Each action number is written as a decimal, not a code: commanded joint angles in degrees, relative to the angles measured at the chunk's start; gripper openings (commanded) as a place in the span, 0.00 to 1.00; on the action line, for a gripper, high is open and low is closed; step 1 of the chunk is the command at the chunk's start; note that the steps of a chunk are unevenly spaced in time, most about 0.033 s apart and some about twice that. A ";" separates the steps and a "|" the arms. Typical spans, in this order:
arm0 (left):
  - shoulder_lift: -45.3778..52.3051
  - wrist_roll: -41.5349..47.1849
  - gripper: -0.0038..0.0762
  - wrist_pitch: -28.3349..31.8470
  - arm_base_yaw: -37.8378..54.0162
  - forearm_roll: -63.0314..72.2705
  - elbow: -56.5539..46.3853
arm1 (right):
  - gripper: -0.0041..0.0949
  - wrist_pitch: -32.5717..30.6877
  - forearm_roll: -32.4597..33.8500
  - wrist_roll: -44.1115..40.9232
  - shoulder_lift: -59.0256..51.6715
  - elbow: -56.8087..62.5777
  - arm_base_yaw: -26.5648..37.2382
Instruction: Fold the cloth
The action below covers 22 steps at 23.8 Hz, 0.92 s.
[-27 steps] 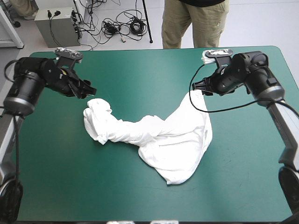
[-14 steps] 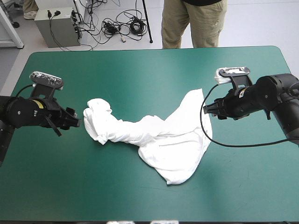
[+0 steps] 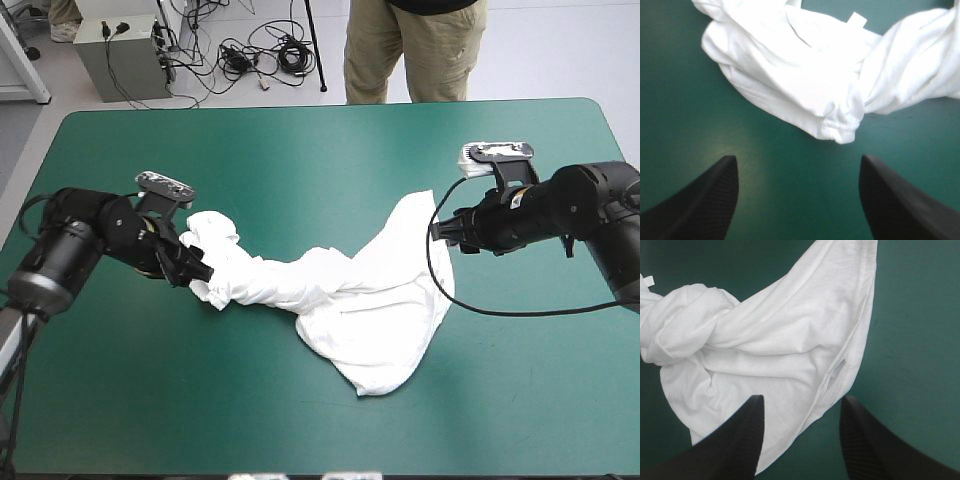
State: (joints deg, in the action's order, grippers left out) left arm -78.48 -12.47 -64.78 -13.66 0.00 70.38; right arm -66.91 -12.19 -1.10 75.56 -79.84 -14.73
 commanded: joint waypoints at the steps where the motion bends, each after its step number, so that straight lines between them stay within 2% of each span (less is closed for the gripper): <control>1: -2.89 0.30 0.66 1.76 -1.21 0.42 1.41 | 0.49 2.27 -0.76 0.53 -1.81 -1.46 0.28; 13: -14.70 0.43 0.63 3.44 -5.21 1.52 1.03 | 0.49 2.27 -0.20 0.67 -1.81 -1.46 0.28; 18: -18.08 0.43 0.63 6.34 -5.21 1.78 -2.07 | 0.48 2.27 -0.20 0.67 -1.81 -1.46 0.28; 20: -20.45 -0.24 0.56 5.65 -5.21 2.38 -2.20 | 0.48 2.00 -0.20 0.67 -1.81 -1.46 0.28; 22: -21.43 -1.57 0.39 4.78 -5.21 2.97 -2.47 | 0.48 0.11 -0.36 1.10 -1.81 -1.46 0.28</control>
State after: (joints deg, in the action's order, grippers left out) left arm -99.79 -13.06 -59.48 -18.70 0.44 67.69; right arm -67.16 -12.04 -0.83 75.56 -79.84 -14.73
